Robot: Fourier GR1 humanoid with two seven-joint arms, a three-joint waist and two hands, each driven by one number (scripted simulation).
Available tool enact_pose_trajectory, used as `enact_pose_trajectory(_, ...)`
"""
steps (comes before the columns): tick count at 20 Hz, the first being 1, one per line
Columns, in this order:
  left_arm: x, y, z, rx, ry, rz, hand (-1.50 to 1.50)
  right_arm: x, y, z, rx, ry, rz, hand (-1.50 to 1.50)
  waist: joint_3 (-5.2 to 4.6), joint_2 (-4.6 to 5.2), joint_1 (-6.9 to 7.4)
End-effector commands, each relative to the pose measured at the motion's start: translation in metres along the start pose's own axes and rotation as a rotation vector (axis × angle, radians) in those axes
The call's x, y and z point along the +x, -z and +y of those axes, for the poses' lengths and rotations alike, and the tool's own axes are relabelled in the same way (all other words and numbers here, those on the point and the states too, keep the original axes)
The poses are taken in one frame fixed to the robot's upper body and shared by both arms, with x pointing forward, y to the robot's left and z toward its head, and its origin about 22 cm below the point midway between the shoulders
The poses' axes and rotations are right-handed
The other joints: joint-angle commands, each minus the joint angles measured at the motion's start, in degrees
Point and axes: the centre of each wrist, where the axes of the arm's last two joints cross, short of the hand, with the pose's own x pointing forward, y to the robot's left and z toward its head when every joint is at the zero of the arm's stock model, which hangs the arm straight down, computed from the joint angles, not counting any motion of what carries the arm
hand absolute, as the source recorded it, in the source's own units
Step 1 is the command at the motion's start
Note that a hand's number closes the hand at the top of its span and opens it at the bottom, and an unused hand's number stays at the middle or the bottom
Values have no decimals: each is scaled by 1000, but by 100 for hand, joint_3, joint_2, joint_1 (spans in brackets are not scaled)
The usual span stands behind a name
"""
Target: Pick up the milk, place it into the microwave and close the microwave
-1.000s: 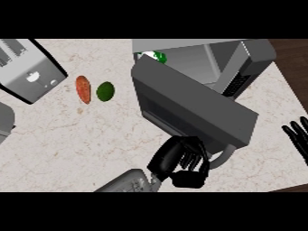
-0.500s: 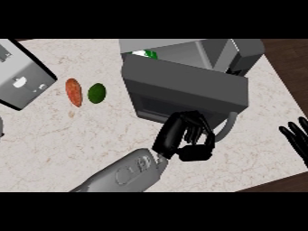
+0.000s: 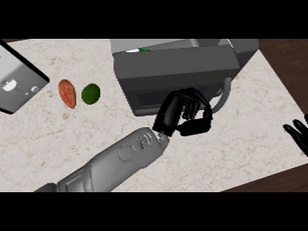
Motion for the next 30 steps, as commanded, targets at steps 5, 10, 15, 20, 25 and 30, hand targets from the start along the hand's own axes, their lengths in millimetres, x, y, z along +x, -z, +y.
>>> enact_pose_trajectory(5, 15, 35, 19, 88, -56, -2, 150, 14, 8, -3, -6, -12, -7, -150, 8, 69, -43)
enact_pose_trajectory(10, 8, 36, 25, 108, -102, -11, 150, 20, 9, -5, -12, -15, -9, -150, 3, 112, -55)
enact_pose_trajectory(15, 7, 41, 29, 116, -152, 18, 150, 29, 10, -9, -16, -19, -16, -150, 6, 133, -90)
enact_pose_trajectory(20, 0, 36, 31, 168, -196, 59, 150, 30, 12, -11, -6, 3, -38, -150, 21, 174, -125)
enact_pose_trajectory(25, -2, 37, 32, 211, -176, 15, 150, 34, 16, -9, 28, 8, -39, -150, 18, 179, -125)
enact_pose_trajectory(30, -2, 37, 32, 231, -179, -14, 150, 38, 17, -7, 72, 14, -36, -150, 19, 200, -212)
